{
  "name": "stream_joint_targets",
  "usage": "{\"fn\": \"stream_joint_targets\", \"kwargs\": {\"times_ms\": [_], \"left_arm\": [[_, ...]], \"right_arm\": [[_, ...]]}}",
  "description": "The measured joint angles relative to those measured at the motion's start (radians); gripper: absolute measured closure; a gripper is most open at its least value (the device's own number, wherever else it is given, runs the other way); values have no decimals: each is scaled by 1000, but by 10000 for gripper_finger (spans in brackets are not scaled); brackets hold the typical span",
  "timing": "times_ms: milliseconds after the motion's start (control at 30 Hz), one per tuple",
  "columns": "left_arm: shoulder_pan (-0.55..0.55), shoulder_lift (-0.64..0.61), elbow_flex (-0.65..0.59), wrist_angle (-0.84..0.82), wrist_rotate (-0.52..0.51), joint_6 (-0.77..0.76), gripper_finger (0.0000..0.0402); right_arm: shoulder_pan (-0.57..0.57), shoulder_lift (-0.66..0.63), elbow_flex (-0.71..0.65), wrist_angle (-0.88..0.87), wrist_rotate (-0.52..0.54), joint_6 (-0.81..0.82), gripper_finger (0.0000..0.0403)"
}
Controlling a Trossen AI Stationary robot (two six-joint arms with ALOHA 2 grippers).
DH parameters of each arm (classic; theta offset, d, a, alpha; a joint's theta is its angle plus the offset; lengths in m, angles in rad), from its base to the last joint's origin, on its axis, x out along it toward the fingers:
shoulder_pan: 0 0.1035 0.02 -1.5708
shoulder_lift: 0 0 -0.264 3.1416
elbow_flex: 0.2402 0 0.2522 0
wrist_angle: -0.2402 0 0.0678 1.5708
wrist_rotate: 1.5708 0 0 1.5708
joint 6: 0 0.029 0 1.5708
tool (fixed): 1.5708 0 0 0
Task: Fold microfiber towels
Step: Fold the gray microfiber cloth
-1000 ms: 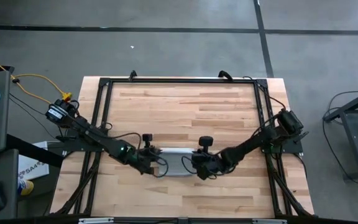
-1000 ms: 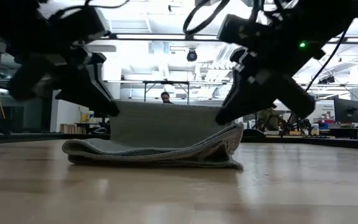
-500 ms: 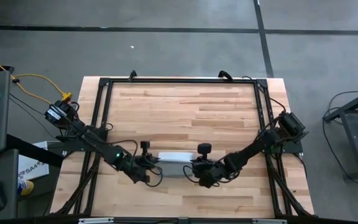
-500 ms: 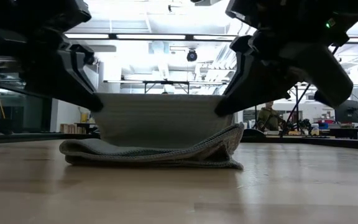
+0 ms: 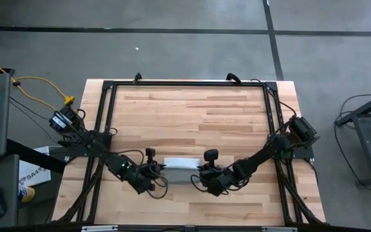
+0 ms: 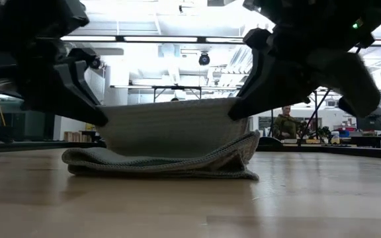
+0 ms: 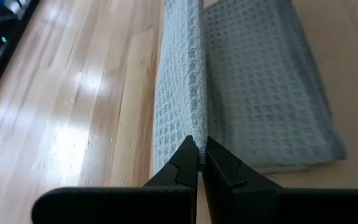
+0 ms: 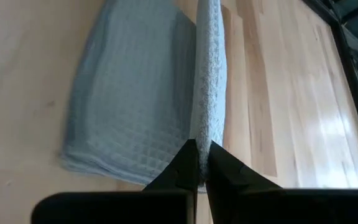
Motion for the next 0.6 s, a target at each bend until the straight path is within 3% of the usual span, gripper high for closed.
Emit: {"fn": "stream_joint_targets", "kwargs": {"times_ms": [233, 600], "left_arm": [[-56, 14, 0, 42, -54, 47, 401], [-60, 15, -2, 41, -30, 45, 401]], "right_arm": [[25, 2, 0, 16, 21, -11, 398], [27, 64, 0, 78, 18, -37, 398]]}}
